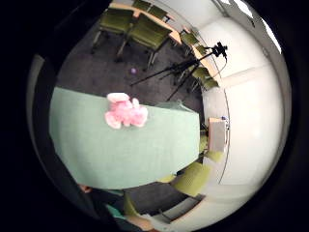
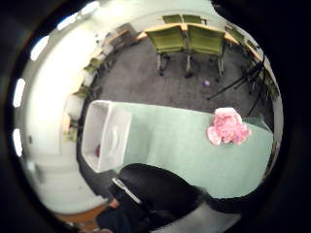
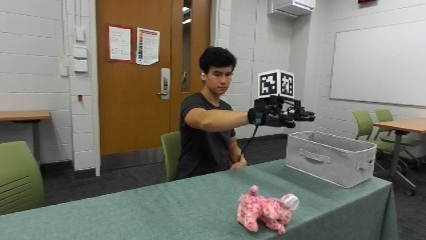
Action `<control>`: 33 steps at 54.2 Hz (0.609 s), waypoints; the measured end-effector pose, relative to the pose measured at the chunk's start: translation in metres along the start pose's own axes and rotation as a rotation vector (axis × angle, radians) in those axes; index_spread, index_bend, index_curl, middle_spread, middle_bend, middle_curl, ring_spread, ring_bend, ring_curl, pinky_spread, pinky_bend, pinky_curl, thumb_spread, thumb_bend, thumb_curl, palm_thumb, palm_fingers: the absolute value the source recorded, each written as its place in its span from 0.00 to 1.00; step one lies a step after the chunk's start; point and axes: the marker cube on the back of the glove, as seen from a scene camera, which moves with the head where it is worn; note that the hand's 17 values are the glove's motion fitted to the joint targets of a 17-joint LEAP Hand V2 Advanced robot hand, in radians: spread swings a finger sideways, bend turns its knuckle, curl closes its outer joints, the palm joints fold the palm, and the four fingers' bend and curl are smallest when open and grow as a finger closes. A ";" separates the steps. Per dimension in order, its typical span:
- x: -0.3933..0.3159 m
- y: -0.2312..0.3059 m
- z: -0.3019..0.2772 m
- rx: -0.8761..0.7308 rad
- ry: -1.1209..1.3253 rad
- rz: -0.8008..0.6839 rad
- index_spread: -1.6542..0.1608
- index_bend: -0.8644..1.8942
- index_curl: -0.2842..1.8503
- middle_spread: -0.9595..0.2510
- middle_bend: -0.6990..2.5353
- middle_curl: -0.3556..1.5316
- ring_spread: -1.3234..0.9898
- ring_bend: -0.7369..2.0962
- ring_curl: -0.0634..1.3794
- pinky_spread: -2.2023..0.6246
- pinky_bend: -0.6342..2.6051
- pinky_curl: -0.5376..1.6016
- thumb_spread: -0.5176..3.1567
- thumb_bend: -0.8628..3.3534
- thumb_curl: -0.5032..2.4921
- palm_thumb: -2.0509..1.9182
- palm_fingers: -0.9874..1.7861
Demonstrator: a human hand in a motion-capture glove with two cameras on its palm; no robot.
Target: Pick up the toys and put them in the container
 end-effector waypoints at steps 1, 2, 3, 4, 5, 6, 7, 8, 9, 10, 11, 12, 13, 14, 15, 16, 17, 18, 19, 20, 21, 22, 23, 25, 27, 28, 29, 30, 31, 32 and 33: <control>0.006 -0.001 0.006 -0.001 0.005 0.005 0.82 0.37 0.28 0.77 0.27 0.38 0.50 0.34 0.21 0.77 0.42 0.40 0.35 0.17 0.23 0.47 0.32; 0.011 -0.002 0.013 -0.003 0.009 0.010 0.82 0.37 0.28 0.77 0.27 0.37 0.50 0.34 0.21 0.77 0.43 0.40 0.35 0.17 0.23 0.47 0.32; 0.016 -0.002 0.020 -0.007 0.013 0.016 0.82 0.37 0.28 0.77 0.27 0.37 0.49 0.34 0.21 0.77 0.42 0.40 0.35 0.17 0.23 0.47 0.32; 0.020 -0.002 0.027 -0.011 0.016 0.022 0.82 0.37 0.28 0.77 0.27 0.37 0.49 0.34 0.21 0.77 0.43 0.40 0.35 0.17 0.23 0.47 0.32; 0.025 -0.003 0.034 -0.015 0.019 0.028 0.82 0.37 0.28 0.77 0.27 0.37 0.49 0.34 0.21 0.77 0.43 0.40 0.35 0.17 0.23 0.47 0.32; 0.029 -0.004 0.041 -0.020 0.021 0.033 0.82 0.36 0.28 0.77 0.27 0.37 0.49 0.33 0.21 0.77 0.43 0.40 0.35 0.17 0.23 0.47 0.32; 0.033 -0.004 0.049 -0.027 0.022 0.038 0.82 0.37 0.28 0.77 0.27 0.37 0.49 0.33 0.21 0.77 0.43 0.40 0.35 0.17 0.23 0.47 0.32; 0.037 -0.005 0.056 -0.035 0.021 0.043 0.82 0.37 0.28 0.77 0.27 0.37 0.49 0.33 0.21 0.77 0.43 0.40 0.35 0.17 0.23 0.47 0.32; 0.040 -0.006 0.064 -0.046 0.019 0.048 0.82 0.37 0.28 0.77 0.27 0.37 0.49 0.33 0.21 0.77 0.43 0.40 0.36 0.17 0.23 0.47 0.32; 0.043 -0.006 0.072 -0.059 0.016 0.052 0.82 0.37 0.28 0.77 0.27 0.37 0.49 0.33 0.21 0.77 0.43 0.40 0.35 0.17 0.23 0.47 0.32; 0.045 -0.007 0.080 -0.074 0.012 0.057 0.82 0.37 0.28 0.77 0.27 0.37 0.49 0.33 0.21 0.77 0.43 0.40 0.35 0.17 0.23 0.47 0.32; 0.047 -0.007 0.088 -0.088 0.008 0.060 0.82 0.37 0.28 0.77 0.27 0.37 0.49 0.33 0.21 0.77 0.43 0.40 0.35 0.17 0.23 0.47 0.32; 0.048 -0.007 0.096 -0.101 0.005 0.063 0.82 0.37 0.28 0.77 0.27 0.37 0.49 0.33 0.22 0.77 0.42 0.40 0.35 0.17 0.23 0.47 0.32; 0.050 -0.007 0.103 -0.113 0.002 0.065 0.81 0.37 0.28 0.77 0.27 0.37 0.49 0.32 0.21 0.77 0.43 0.40 0.35 0.17 0.23 0.47 0.32; 0.051 -0.008 0.110 -0.124 0.000 0.067 0.82 0.37 0.28 0.77 0.27 0.37 0.49 0.32 0.21 0.77 0.42 0.40 0.35 0.17 0.23 0.47 0.32; 0.052 -0.008 0.118 -0.135 -0.002 0.069 0.82 0.37 0.28 0.77 0.27 0.37 0.49 0.32 0.21 0.77 0.42 0.40 0.35 0.17 0.23 0.47 0.32; 0.054 -0.009 0.125 -0.147 -0.004 0.072 0.82 0.36 0.28 0.77 0.27 0.37 0.50 0.32 0.21 0.77 0.42 0.40 0.35 0.17 0.23 0.47 0.31; 0.055 -0.009 0.133 -0.161 -0.006 0.076 0.82 0.36 0.28 0.77 0.27 0.37 0.50 0.32 0.21 0.77 0.42 0.41 0.35 0.17 0.23 0.47 0.31; 0.056 -0.010 0.141 -0.176 -0.008 0.079 0.82 0.36 0.28 0.77 0.27 0.37 0.50 0.31 0.21 0.77 0.42 0.40 0.35 0.17 0.23 0.47 0.30; 0.057 -0.010 0.148 -0.191 -0.009 0.081 0.82 0.36 0.28 0.77 0.27 0.37 0.50 0.31 0.21 0.77 0.42 0.41 0.35 0.17 0.23 0.47 0.30; 0.058 -0.010 0.156 -0.205 -0.010 0.083 0.82 0.36 0.28 0.77 0.27 0.37 0.50 0.31 0.21 0.77 0.42 0.41 0.35 0.17 0.23 0.47 0.30; 0.059 -0.011 0.163 -0.218 -0.012 0.083 0.82 0.36 0.28 0.77 0.27 0.36 0.50 0.31 0.20 0.77 0.42 0.41 0.35 0.17 0.23 0.47 0.30; 0.060 -0.011 0.169 -0.230 -0.014 0.082 0.82 0.36 0.28 0.77 0.27 0.36 0.50 0.31 0.20 0.77 0.42 0.41 0.35 0.17 0.23 0.47 0.29; 0.061 -0.012 0.181 -0.249 -0.021 0.080 0.82 0.36 0.28 0.77 0.27 0.36 0.51 0.31 0.20 0.77 0.42 0.41 0.35 0.17 0.23 0.47 0.29; 0.061 -0.012 0.191 -0.265 -0.030 0.079 0.82 0.36 0.28 0.77 0.27 0.36 0.51 0.31 0.20 0.77 0.42 0.41 0.35 0.17 0.23 0.47 0.29; 0.061 -0.011 0.196 -0.274 -0.033 0.080 0.82 0.36 0.28 0.77 0.27 0.36 0.51 0.31 0.20 0.77 0.42 0.41 0.35 0.17 0.23 0.47 0.29; 0.061 -0.011 0.200 -0.283 -0.036 0.081 0.82 0.36 0.28 0.77 0.27 0.36 0.51 0.31 0.20 0.77 0.42 0.41 0.35 0.17 0.23 0.47 0.29; 0.061 -0.011 0.205 -0.293 -0.037 0.082 0.82 0.36 0.28 0.77 0.27 0.36 0.51 0.31 0.19 0.77 0.42 0.41 0.35 0.17 0.23 0.47 0.29; 0.061 -0.011 0.209 -0.304 -0.038 0.084 0.82 0.36 0.28 0.77 0.26 0.36 0.51 0.31 0.19 0.77 0.42 0.41 0.35 0.17 0.23 0.47 0.29; 0.062 -0.010 0.214 -0.315 -0.038 0.084 0.82 0.36 0.28 0.77 0.27 0.36 0.51 0.31 0.19 0.77 0.42 0.41 0.35 0.17 0.23 0.47 0.28; 0.062 -0.010 0.218 -0.326 -0.036 0.084 0.82 0.36 0.27 0.77 0.27 0.36 0.51 0.31 0.19 0.77 0.41 0.41 0.35 0.17 0.22 0.47 0.28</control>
